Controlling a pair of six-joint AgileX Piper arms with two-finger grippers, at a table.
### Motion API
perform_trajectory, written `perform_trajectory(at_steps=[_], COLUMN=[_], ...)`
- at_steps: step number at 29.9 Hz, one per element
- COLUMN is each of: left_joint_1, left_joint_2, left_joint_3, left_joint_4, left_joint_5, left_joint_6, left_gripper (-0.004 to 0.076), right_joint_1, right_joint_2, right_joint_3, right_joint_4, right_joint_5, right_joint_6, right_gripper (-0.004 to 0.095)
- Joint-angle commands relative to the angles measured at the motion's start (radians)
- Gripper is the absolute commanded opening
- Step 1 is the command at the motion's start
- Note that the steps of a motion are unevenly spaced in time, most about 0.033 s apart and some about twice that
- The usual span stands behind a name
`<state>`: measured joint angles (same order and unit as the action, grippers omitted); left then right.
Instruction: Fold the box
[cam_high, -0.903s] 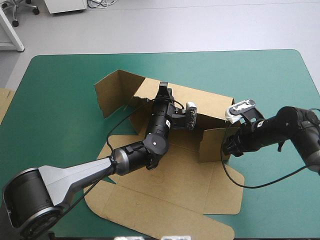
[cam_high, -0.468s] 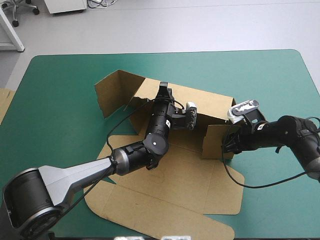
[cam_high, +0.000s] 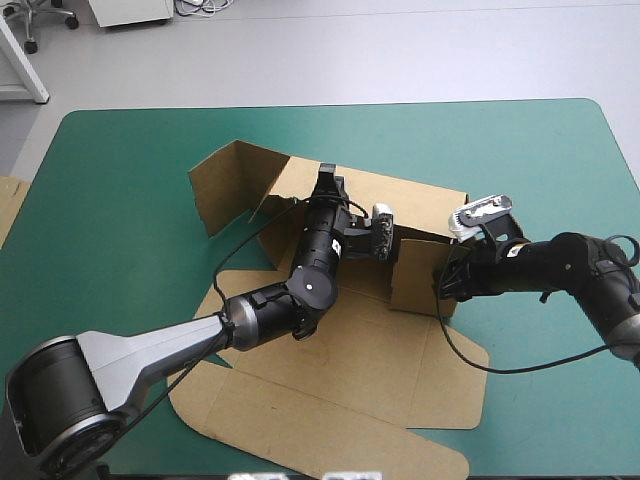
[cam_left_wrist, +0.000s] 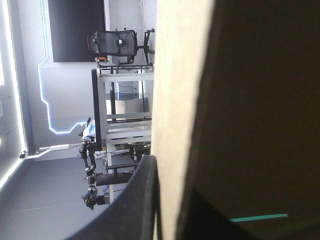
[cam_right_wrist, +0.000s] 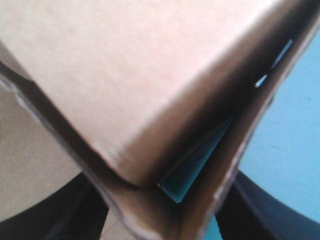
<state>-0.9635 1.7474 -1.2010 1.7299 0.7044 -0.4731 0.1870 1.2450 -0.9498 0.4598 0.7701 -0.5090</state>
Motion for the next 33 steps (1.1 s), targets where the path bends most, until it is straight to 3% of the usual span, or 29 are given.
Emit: perform_trajectory(at_steps=[1, 6, 15, 17, 24, 29, 33], left_joint_1=[-0.005, -0.005, -0.005, -0.005, -0.005, -0.022, -0.047], left_joint_2=[-0.036, -0.036, -0.036, -0.036, -0.036, -0.036, -0.036], left_joint_3=[-0.021, -0.021, -0.021, -0.021, -0.021, -0.021, -0.021], left_joint_4=[0.005, -0.004, -0.050, -0.050, -0.050, -0.027, 0.010], left_joint_5=[-0.013, 0.003, 0.007, 0.007, 0.007, 0.033, 0.055], left_joint_6=[-0.023, -0.023, -0.023, -0.023, -0.023, -0.023, -0.023], left_gripper=[-0.0010, -0.0010, -0.0010, -0.0010, -0.0010, -0.0010, -0.0010], right_joint_1=[0.074, 0.217, 0.316, 0.316, 0.316, 0.316, 0.316], right_joint_2=[-0.029, -0.029, -0.029, -0.029, -0.029, -0.029, -0.029], right_joint_3=[-0.012, -0.001, -0.001, -0.001, -0.001, -0.001, -0.006], right_joint_4=[-0.018, -0.286, -0.697, -0.708, -0.715, -0.752, -0.858], right_joint_5=[-0.120, -0.241, -0.269, -0.280, -0.330, -0.350, -0.348], right_joint_6=[0.049, 0.316, 0.876, 0.904, 0.907, 0.912, 0.918], right_gripper=[0.0541, 0.0534, 0.0517, 0.0445, -0.0003, -0.0020, -0.0020])
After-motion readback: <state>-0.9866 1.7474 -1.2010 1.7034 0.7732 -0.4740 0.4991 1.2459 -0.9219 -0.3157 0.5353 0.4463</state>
